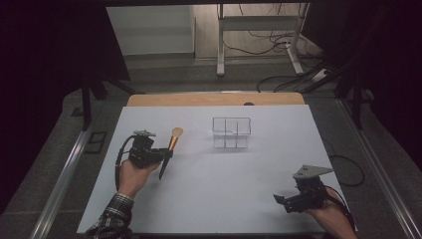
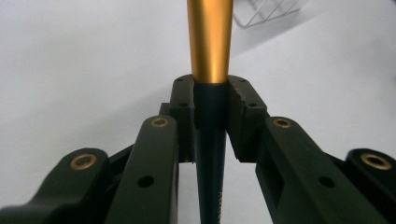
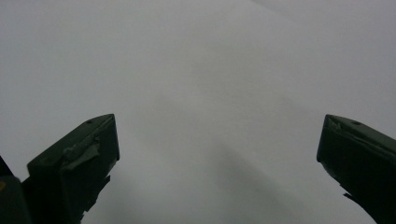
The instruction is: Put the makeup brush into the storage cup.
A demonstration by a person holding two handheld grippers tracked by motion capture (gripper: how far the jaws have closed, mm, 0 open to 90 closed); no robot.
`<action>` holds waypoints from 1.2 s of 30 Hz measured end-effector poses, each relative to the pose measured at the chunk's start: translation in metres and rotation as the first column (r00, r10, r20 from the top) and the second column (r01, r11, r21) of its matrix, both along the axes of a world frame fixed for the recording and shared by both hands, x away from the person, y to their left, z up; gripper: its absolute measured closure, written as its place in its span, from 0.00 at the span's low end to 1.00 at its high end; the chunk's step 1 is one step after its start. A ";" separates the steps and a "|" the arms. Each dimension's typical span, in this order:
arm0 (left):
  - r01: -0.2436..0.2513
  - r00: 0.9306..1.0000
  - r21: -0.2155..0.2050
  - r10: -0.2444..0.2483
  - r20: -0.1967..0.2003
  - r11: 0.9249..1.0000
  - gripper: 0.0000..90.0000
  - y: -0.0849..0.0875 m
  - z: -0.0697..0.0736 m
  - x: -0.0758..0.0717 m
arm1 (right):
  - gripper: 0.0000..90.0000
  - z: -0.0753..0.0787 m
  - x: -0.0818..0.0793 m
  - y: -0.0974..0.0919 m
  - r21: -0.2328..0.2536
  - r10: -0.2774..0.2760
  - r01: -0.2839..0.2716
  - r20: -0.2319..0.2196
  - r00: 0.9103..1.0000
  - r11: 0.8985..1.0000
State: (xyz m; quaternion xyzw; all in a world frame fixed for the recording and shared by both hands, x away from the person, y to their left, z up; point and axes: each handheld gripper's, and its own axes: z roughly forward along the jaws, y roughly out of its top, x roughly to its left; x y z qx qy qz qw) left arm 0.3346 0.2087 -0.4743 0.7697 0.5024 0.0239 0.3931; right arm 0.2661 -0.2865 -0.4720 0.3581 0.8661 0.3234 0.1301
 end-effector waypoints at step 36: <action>0.062 0.981 -0.171 -0.029 0.190 0.983 0.82 -0.009 0.016 -0.064 | 0.00 0.005 0.000 -0.003 0.066 -0.016 0.015 0.026 1.000 0.998</action>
